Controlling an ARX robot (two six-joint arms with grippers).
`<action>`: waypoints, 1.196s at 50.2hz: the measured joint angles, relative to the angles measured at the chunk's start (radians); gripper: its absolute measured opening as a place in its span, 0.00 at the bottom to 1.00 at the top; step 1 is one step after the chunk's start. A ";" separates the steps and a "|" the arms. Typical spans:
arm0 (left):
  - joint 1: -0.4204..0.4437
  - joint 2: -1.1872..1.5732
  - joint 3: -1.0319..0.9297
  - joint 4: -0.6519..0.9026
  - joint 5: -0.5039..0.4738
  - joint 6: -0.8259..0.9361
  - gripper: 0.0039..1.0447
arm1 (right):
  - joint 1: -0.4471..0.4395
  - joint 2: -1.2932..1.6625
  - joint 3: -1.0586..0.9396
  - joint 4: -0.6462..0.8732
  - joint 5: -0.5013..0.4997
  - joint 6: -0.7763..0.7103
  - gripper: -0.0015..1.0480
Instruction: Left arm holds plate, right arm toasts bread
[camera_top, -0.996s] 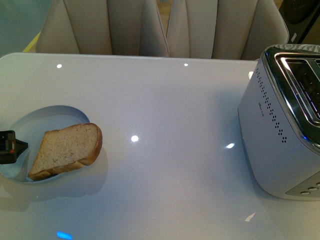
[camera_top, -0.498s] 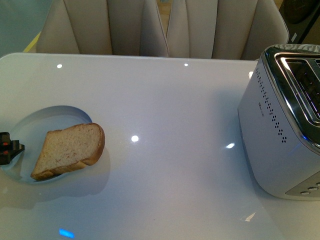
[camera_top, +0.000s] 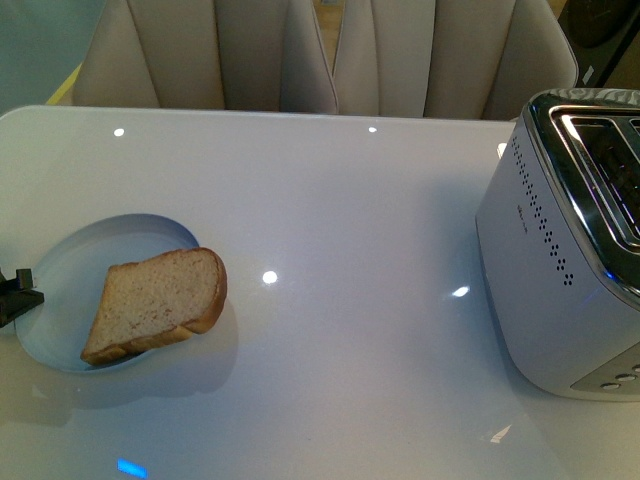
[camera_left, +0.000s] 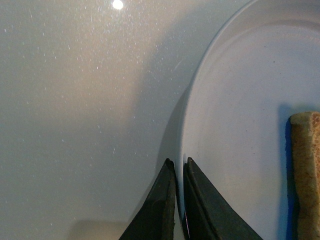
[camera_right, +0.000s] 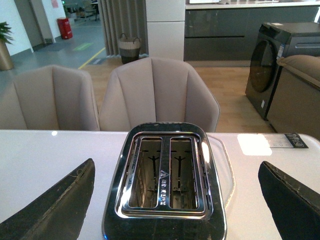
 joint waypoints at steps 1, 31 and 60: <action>0.002 -0.003 -0.004 -0.003 0.003 -0.008 0.03 | 0.000 0.000 0.000 0.000 0.000 0.000 0.92; 0.054 -0.281 -0.169 -0.135 0.031 -0.169 0.03 | 0.000 0.000 0.000 0.000 0.000 0.000 0.92; -0.182 -0.774 -0.172 -0.486 -0.005 -0.415 0.03 | 0.000 0.000 0.000 0.000 0.000 0.000 0.92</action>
